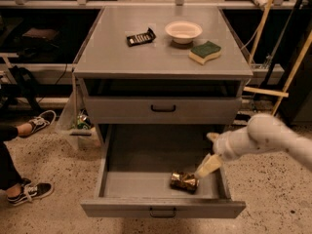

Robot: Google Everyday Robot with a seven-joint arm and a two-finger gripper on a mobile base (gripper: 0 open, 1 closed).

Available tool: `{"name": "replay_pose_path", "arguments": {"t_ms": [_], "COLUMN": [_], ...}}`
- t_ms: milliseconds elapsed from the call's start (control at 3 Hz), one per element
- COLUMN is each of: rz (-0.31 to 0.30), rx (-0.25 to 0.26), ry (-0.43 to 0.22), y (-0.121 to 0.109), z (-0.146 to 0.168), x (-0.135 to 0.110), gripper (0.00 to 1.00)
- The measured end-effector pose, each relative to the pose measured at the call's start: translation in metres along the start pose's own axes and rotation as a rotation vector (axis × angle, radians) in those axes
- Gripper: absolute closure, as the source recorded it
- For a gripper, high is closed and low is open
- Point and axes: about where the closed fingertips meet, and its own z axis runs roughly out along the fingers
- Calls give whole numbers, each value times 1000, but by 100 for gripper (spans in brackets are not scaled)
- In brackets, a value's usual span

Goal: Place orange can into middle drawer

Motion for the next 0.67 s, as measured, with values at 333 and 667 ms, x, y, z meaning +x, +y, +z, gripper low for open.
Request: {"name": "replay_pose_path", "arguments": {"t_ms": [333,667], "rz": [116,153], "rx": [139,309], "ry": [-51,-94], "y": [5,25], "z": [-111,-226], "x": [-38,-72], "gripper": [0,0]}}
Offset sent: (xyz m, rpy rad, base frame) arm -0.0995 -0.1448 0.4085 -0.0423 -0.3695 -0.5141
